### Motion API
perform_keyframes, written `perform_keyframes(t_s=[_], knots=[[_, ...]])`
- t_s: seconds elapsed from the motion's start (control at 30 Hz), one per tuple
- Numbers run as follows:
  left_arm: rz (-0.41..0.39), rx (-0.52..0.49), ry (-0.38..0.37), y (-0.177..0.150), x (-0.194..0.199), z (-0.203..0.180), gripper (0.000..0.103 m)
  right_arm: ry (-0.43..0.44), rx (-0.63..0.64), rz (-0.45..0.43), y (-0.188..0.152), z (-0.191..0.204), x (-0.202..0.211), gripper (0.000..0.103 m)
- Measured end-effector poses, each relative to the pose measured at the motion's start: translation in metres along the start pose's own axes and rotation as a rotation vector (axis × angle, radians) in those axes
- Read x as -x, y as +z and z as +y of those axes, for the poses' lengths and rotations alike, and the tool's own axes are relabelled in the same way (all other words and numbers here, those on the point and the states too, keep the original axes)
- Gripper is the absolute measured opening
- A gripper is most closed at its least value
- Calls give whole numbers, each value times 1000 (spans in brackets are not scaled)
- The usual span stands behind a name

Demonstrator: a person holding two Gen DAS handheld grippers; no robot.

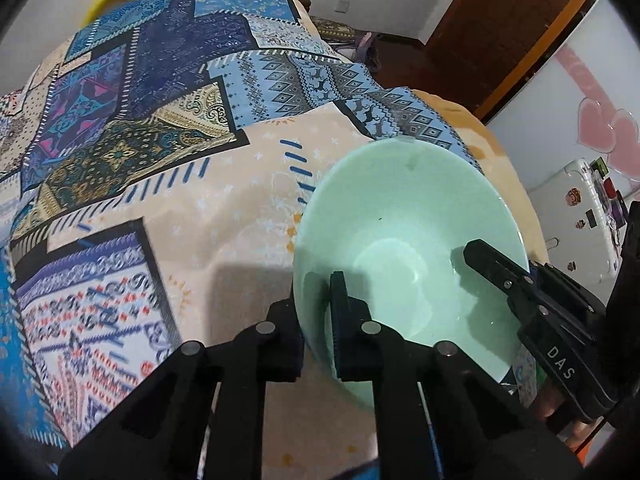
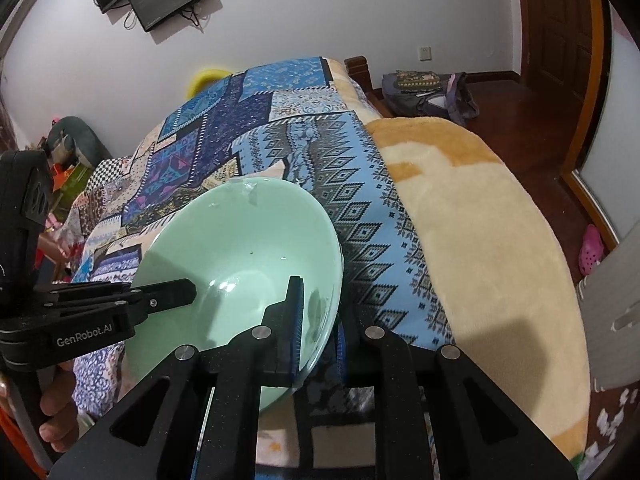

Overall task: Organize plates and bowls
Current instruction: 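Grasp the pale green bowl rim with the left tool and lift it, then carry the pale green bowl to the pink bowl with the left tool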

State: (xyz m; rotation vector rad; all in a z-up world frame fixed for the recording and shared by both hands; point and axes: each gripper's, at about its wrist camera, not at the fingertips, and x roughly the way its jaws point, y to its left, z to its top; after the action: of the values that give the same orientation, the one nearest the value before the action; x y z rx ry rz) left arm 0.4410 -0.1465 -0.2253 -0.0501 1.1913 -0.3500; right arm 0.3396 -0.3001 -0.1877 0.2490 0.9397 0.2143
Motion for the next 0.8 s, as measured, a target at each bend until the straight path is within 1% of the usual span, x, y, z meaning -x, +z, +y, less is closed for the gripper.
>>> perform_keyframes(t_s=[0.1, 0.43, 0.63, 0.8], knots=[[-15, -3, 1, -8, 15, -2, 10, 10, 4, -9, -1, 6, 9, 13], [-94, 0, 7, -48, 90, -6, 10, 29, 55, -61, -12, 43, 59, 13], [-130, 25, 13, -78, 131, 6, 10, 45, 95, -78, -21, 72, 80, 13], [-156, 47, 45, -109, 165, 23, 10, 79, 121, -89, -34, 101, 90, 13]])
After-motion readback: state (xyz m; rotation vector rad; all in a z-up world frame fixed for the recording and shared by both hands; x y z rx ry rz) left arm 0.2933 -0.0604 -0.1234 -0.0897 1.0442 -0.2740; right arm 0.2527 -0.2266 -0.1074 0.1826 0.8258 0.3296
